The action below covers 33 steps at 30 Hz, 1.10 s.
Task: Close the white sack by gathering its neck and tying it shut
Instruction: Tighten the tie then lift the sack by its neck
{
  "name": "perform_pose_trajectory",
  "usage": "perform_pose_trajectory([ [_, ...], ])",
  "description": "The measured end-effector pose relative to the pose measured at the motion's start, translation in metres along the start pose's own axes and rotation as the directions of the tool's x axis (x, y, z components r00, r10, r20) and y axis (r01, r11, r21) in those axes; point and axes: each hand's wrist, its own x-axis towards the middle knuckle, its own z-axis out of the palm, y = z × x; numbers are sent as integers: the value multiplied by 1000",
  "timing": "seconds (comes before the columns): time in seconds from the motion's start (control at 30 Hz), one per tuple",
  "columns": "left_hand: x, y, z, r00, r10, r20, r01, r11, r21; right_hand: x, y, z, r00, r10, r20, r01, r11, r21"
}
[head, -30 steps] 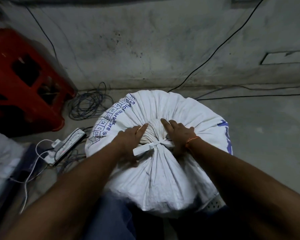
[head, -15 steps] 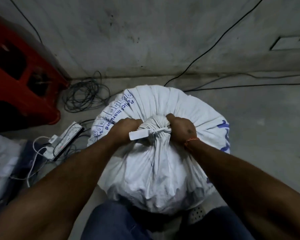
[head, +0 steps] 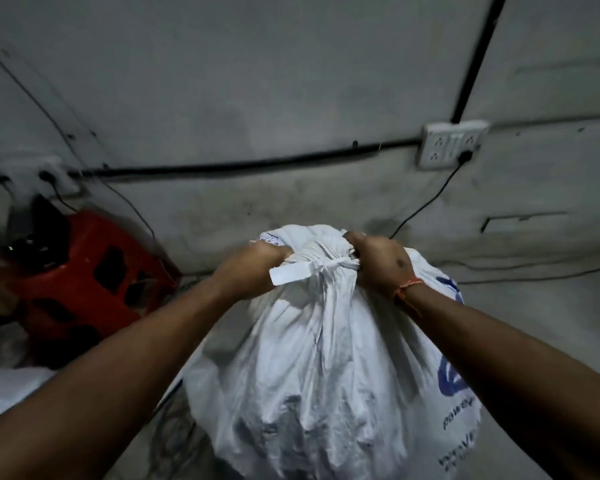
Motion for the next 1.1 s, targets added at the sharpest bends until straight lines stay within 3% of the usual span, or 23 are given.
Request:
perform_pose_trajectory([
  [0.2,54,66,-167,998,3,-67,2,998,69,33,-6,-177,977,-76,-202,68,997,-45],
  [0.4,105,104,-228,980,97,-176,-84,993,80,57,21,-260,928,-133,-348,94,988,-126],
  [0.6,171,144,-223,964,190,-185,-161,974,158,51,81,-299,922,-84,-379,30,989,-146],
  [0.83,266,234,-182,949,250,-190,-204,951,232,28,205,-333,927,-31,-373,-38,984,-176],
  [1.1,361,369,-128,978,141,-151,-106,970,217,-2,374,-367,927,-73,-367,35,993,-110],
])
